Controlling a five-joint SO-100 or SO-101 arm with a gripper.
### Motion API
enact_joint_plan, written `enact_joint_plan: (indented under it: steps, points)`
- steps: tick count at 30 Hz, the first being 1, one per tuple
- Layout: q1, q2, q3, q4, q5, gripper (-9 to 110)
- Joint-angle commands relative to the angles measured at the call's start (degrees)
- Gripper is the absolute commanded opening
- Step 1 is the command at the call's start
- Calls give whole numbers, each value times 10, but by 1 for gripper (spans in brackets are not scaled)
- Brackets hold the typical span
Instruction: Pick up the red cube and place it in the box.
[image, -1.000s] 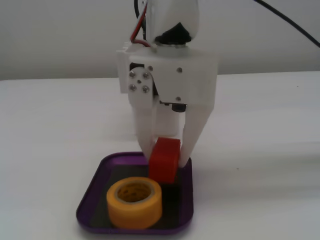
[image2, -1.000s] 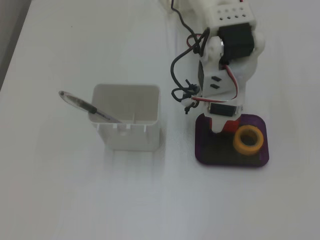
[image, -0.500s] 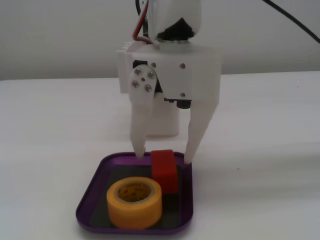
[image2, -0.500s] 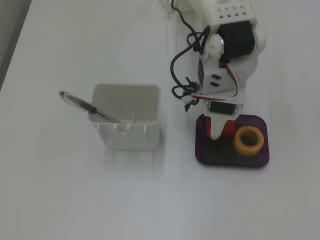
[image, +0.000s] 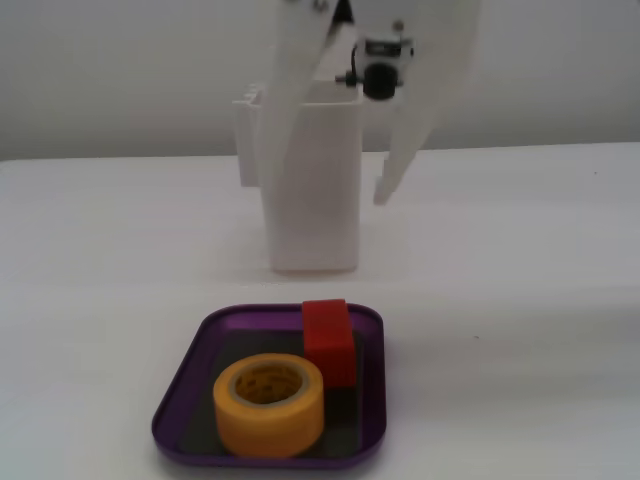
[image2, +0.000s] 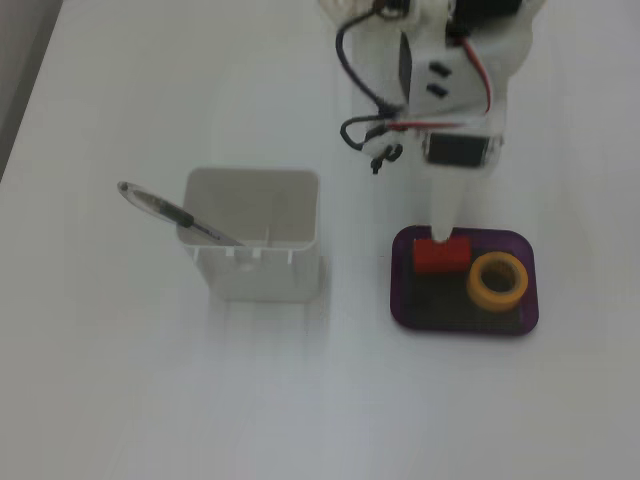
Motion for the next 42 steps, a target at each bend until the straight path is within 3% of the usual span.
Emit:
enact_joint_plan:
  steps: [1, 14, 24, 30, 42]
  points:
    - [-4, 132, 58, 4, -12, 21]
    - [4, 544, 532, -10, -14, 21]
    - [5, 811, 875, -132, -18, 21]
    - [7, 947, 1037, -205, -101, 21]
    - [146, 1162, 1263, -301, -110, 21]
